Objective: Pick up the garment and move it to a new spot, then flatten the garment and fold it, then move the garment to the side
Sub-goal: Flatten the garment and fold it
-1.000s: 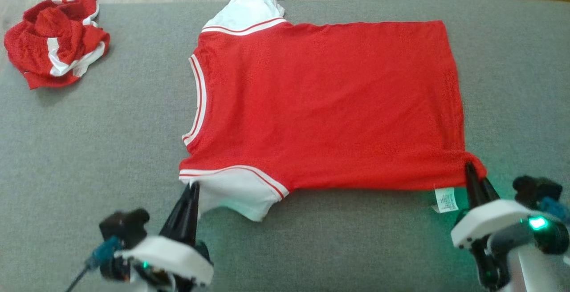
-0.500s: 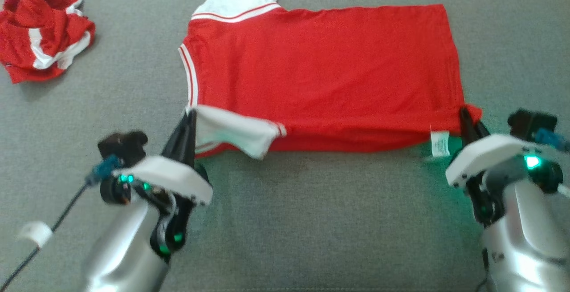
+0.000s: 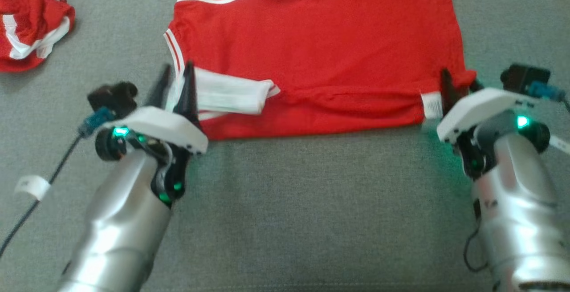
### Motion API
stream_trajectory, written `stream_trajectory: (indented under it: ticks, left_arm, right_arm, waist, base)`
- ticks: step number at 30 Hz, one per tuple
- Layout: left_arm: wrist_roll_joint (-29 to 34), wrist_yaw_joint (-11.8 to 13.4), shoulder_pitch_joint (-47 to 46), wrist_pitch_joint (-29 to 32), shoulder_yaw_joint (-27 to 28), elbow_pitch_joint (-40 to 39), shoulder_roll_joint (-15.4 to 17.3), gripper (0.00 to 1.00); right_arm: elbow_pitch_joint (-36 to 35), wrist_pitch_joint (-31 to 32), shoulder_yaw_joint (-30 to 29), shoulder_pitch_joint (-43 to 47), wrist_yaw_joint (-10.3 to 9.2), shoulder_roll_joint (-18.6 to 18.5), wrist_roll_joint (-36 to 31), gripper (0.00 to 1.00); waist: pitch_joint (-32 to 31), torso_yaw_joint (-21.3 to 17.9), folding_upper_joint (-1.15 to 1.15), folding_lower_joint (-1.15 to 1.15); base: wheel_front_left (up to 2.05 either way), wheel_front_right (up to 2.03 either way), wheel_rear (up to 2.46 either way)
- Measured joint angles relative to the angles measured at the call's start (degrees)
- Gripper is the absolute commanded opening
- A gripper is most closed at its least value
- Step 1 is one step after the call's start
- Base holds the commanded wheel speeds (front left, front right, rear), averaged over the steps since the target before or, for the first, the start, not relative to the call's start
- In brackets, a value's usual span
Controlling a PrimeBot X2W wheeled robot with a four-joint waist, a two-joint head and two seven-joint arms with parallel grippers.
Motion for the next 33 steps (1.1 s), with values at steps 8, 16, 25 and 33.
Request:
stream_trajectory:
  ticks: [8, 16, 25, 33]
  left_arm:
    - [-2.2, -2.9, -3.6, -5.2, 3.2, 2.0, -1.2, 1.0]
    - [-3.0, -3.7, 1.3, -6.5, 4.5, -6.9, 2.2, 1.0]
    - [-3.9, 2.3, 20.8, 0.1, 2.9, -17.6, 7.2, 1.0]
    - [-5.9, 4.3, 22.1, 2.4, 2.8, -18.5, 6.5, 1.0]
  right_arm:
    - [6.5, -6.0, 0.3, -8.0, 0.0, -0.2, 3.2, 1.0]
    - [4.6, -10.1, -0.2, -5.7, 0.0, -0.3, -3.8, 1.0]
    - [-6.1, -6.7, -0.7, 8.3, 0.0, -0.2, -6.8, 1.0]
    - [-13.6, -2.5, 0.1, 12.3, 0.0, -0.2, -4.5, 1.0]
  waist:
    - [0.2, 0.1, 0.0, 0.0]
    - [-1.7, -0.2, 0.0, -0.01]
    - [-2.5, -0.2, 0.0, -0.02]
    - [-1.2, -0.8, 0.0, -0.01]
  base:
    - [0.0, 0.0, 0.0]
    - [0.0, 0.0, 0.0]
    - [0.0, 0.0, 0.0]
    - [0.0, 0.0, 0.0]
